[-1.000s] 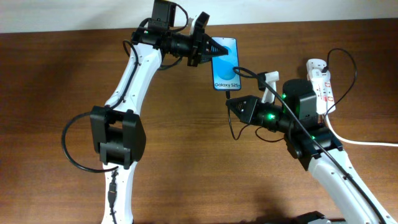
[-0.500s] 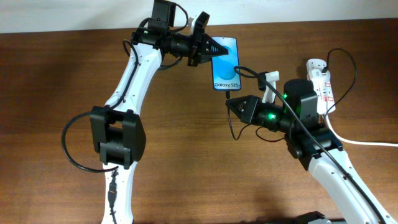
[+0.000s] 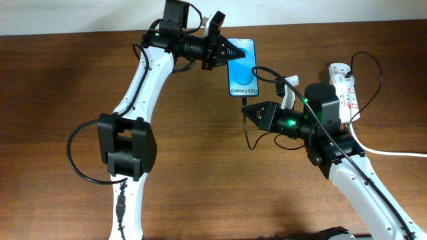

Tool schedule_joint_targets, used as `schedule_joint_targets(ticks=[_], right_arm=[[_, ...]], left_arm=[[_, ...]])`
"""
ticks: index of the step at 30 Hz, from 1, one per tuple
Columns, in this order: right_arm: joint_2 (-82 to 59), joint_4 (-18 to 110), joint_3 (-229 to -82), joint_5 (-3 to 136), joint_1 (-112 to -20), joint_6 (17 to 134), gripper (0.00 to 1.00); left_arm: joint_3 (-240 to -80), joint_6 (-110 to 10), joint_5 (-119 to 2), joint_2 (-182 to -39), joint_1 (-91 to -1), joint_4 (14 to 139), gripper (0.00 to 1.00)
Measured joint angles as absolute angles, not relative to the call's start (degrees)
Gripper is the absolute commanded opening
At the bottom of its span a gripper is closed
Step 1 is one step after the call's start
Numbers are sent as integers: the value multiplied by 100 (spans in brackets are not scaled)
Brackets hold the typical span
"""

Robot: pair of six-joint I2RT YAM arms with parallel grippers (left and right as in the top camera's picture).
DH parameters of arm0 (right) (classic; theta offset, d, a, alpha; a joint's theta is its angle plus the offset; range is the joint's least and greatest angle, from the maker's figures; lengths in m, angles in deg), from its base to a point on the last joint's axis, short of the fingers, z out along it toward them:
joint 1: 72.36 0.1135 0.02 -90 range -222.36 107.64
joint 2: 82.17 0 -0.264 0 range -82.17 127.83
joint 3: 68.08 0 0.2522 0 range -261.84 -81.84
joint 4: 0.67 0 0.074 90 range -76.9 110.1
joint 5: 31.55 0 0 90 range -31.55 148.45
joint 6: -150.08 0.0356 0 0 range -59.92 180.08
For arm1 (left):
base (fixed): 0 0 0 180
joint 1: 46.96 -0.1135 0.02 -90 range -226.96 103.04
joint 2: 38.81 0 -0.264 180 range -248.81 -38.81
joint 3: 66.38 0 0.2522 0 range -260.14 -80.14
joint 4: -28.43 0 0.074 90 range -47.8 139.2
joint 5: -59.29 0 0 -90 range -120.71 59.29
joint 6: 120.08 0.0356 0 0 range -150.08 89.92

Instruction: Plug charger to phone and switch on socket

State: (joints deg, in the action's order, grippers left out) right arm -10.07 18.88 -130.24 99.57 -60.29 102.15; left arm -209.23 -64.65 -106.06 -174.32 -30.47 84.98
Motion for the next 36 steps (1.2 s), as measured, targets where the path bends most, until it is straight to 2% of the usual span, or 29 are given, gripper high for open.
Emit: schedule_joint_targets(ticks=[7,12,13,15,18,20,23,29,36], right_arm=[[-988,1890,-13024,9979,-6044,10212,6],[-983,1949,-13031,9955,-6129,10212,10],[-983,1947,-13031,9953,-6166,10212,14],[-983,1916,-13035,9959,-6186,10241,26],[-979,1901,-13048,9942,-6256,10219,71],[-972,1903,-13048,9920,-6276,10234,90],[-972,2043,-13059,9905,-6431,10177,99],[-966,2428,-13063,9898,-6717,9970,99],[-966,2902,-13068,9878,-6759,9712,99]], left_arm=[[-20923,-6467,-10547,-17432,-3047,8500,0],[-20923,-6460,-10480,-17432,-3018,8599,0],[-20923,-6443,-10462,-17432,-2992,8592,0],[-20923,-6439,-10469,-17432,-2977,8618,0],[-20923,-6441,-10589,-17432,-2902,8673,0],[-20923,-6439,-10563,-17432,-2891,8677,0],[-20923,-6218,-10320,-17432,-2918,8747,0],[-20917,-5086,-8300,-17434,-3084,10428,0],[-20919,-4404,-6762,-17434,-3136,11003,0]])
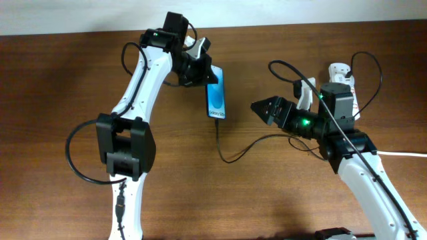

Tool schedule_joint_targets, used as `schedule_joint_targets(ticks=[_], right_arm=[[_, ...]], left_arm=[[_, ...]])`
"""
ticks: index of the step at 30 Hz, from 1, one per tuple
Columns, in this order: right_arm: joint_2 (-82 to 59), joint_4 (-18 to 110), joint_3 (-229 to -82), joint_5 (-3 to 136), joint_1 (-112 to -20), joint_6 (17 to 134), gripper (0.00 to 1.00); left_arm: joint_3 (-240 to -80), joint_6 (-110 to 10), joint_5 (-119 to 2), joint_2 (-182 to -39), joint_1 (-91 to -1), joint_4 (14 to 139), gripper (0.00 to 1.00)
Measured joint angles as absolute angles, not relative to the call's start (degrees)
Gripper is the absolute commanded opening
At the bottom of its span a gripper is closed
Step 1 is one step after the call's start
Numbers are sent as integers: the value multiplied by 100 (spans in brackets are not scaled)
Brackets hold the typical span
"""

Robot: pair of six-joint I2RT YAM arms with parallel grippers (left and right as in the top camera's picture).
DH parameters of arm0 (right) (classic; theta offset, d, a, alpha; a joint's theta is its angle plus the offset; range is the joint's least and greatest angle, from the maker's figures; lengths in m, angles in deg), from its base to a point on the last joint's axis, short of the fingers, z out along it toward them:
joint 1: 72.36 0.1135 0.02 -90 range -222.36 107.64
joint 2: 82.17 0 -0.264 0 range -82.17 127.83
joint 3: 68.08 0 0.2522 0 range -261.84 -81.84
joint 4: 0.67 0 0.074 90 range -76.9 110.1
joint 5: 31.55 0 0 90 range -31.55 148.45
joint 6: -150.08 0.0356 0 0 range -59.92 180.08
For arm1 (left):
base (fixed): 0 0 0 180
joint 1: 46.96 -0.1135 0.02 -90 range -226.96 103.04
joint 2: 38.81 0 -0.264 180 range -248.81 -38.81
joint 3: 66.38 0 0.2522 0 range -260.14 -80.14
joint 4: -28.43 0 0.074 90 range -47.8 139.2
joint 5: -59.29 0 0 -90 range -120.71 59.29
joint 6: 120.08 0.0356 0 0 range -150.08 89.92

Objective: Plug charger to phone and switch on socket
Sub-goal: 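Release the plug with the right gripper and lower the phone with the left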

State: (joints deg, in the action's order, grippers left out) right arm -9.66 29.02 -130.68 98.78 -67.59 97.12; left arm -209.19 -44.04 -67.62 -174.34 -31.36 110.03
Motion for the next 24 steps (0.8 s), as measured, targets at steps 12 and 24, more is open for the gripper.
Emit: schedule_joint_targets(ticks=[12,24], right_arm=[[-966,3160,-13068,9861,-6759,9489,99],[-966,3256,-13068,9815,-6759,9456,99]], left_arm=[[-20919,-4290,-6040,-18094,-3248,11079,0],[-20919,-4329,-6047,-18380,-3280,11051,16]])
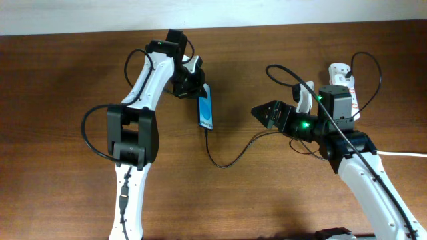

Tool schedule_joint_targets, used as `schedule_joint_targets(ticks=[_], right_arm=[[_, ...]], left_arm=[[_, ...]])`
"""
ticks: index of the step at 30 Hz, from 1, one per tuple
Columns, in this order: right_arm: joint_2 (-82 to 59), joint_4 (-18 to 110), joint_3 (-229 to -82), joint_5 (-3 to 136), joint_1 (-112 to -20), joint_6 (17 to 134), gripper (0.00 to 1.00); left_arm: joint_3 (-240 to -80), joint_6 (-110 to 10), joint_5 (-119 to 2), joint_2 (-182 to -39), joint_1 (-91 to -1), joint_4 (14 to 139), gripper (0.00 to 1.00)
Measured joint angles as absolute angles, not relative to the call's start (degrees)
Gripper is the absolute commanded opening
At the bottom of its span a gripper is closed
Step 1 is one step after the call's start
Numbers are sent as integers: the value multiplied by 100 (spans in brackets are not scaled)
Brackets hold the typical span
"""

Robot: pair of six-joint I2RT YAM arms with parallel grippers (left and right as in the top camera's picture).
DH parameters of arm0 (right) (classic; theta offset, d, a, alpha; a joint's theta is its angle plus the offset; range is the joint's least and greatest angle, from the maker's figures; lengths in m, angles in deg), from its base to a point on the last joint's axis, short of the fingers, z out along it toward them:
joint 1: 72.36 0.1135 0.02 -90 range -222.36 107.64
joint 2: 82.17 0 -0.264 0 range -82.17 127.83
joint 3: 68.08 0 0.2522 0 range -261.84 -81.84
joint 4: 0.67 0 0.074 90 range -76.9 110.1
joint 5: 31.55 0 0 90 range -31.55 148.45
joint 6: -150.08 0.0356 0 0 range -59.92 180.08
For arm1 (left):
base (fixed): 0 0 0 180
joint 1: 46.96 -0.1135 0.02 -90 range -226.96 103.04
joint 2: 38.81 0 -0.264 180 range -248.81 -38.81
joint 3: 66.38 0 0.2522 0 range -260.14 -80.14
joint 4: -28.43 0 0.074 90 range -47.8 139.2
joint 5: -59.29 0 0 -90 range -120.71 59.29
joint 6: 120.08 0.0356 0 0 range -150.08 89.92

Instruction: Plug charger to phone and switch on socket

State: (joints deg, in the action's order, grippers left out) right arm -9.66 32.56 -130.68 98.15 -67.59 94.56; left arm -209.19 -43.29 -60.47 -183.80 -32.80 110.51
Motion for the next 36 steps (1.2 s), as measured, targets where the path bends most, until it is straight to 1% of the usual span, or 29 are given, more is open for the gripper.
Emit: schedule_joint_targets(ticks=[2,5,12,13,15,18,19,20,22,26,27,28,31,34,36], right_arm=[[-966,3258,-13068,9817,-6759,9452,99],[-966,3262,-13068,9815,-6759,9450,99],[-966,3265,-13068,9815,-6756,9452,98],[-966,3262,-13068,9817,-6759,9447,98],[-966,3267,-13068,9815,-6759,9434,99],[-966,3278,-13068,9815,-6759,9432,99],[-966,3287,-13068,9817,-6759,9432,99],[-966,3287,-13068,9815,-6759,9432,99],[-959,3291,-13068,9817,-6759,9432,99],[-957,3289,-13068,9815,-6759,9434,98],[-957,3289,-13070,9815,-6759,9432,98],[-957,3289,-13068,9817,-6759,9434,98],[-968,3402,-13083,9808,-6759,9144,98],[-1077,4502,-13542,9367,-6756,8711,99],[-1103,5136,-13979,9035,-6756,8424,99]], left_arm=[[-20919,-4314,-5944,-18393,-3278,11042,24],[-20919,-4292,-5761,-18513,-3291,11031,32],[-20919,-4290,-5422,-18520,-3289,11053,40],[-20919,-4290,-5367,-18520,-3289,11058,43],[-20930,-4292,-5160,-18520,-3287,11064,47],[-20980,-4290,-4773,-18518,-3272,11066,49],[-21000,-4290,-4650,-18509,-3272,11064,60],[-21009,-4290,-4543,-18505,-3274,11062,64],[-21011,-4275,-4215,-18503,-3269,11060,66],[-21011,-4268,-3947,-18496,-3274,11064,66],[-21011,-4268,-3920,-18496,-3274,11064,68],[-21011,-4268,-3905,-18496,-3274,11060,73],[-21208,-4268,-3630,-18538,-3291,11291,75],[-22445,-4268,-3470,-18673,-3333,12185,75],[-23782,-4270,-3472,-18677,-3333,12664,77]])
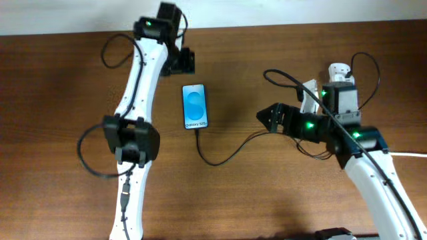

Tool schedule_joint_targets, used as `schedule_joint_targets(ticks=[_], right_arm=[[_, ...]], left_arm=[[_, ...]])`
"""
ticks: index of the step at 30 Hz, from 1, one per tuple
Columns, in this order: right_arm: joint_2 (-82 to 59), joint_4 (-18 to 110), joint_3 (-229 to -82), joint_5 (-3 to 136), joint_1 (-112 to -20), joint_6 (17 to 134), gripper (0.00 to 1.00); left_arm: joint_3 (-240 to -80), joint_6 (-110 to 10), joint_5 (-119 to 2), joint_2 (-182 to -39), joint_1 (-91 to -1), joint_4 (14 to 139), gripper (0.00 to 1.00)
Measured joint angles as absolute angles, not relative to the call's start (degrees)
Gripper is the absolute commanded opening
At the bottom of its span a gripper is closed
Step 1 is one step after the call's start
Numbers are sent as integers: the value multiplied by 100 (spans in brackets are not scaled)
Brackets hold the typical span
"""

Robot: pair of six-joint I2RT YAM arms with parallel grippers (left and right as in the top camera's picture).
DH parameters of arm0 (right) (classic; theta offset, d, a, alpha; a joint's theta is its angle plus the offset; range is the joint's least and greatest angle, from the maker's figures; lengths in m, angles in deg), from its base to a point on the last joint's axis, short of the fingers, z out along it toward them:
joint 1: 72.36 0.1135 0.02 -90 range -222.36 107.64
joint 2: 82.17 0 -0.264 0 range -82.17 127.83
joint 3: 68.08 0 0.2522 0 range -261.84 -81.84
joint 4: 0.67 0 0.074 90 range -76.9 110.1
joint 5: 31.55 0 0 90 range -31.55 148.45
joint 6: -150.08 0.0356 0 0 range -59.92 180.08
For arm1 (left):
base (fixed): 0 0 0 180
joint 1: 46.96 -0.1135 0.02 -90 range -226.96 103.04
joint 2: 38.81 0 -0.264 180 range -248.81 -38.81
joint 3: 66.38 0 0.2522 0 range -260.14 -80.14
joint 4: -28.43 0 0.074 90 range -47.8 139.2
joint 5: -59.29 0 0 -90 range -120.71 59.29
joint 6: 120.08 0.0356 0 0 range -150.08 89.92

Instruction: Plug charger to phone and switch on socket

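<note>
The phone [195, 107] lies flat on the brown table [60, 133], its blue screen lit and facing up. A black charger cable [227, 155] is plugged into its lower end and curves right toward the white socket strip [340, 70], which my right arm partly hides. My left gripper [185, 61] hangs just beyond the phone's top edge, apart from it and apparently open. My right gripper [265, 117] points left over the cable, to the phone's right, fingers together on nothing.
A white lead [407, 155] leaves the strip toward the right edge. The cable's upper loop [287, 73] arches over my right arm. A pale wall runs along the table's back edge.
The phone was tilted on edge in my left gripper; it now lies flat, screen up, a little lower left. My left gripper has let go and drawn back toward the far edge.
First my left gripper held the phone screen up at centre back, with my right gripper at its lower end by the plug. Then the phone, plugged in, was held on edge further left, my right gripper back. It now rests flat, released.
</note>
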State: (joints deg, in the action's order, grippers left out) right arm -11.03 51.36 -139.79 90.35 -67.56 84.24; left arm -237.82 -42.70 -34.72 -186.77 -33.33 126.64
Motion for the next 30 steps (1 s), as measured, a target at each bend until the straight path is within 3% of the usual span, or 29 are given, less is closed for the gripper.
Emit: schedule_joint_targets(ticks=[3,7,9,10,11,19,23,30], right_arm=[[-1121,6261,-14849,8311,-6761,7952,99],[-1162,7212,-16093,7325,-6778,7642,99],[-1152,7656,-16620,7089,-7288,7603,99],[-1152,7660,-16762,7024,-7500,7596,99],[-1154,7654,-16882,6980,-7836,7594,99],[-264,7326,-16932,6949,-10466,7292,99],[46,6508,-16928,8139,-11556,7225,99],[1417,6047,-18375,8733,-11921,7539,99]], left_arm=[[-25433,-4268,-3472,-18675,-3298,13464,80],[-25920,-4268,-3474,-18332,-3228,13630,80],[-25920,-4266,-3477,-18264,-3171,13755,80],[-25920,-4266,-3477,-18238,-3149,13785,82],[-25920,-4264,-3477,-18203,-3119,13851,99],[-25920,-4244,-3477,-17980,-3040,13884,99],[-25920,-4244,-3477,-17978,-3040,13886,99],[-25920,-4244,-3477,-17978,-3040,13888,99]])
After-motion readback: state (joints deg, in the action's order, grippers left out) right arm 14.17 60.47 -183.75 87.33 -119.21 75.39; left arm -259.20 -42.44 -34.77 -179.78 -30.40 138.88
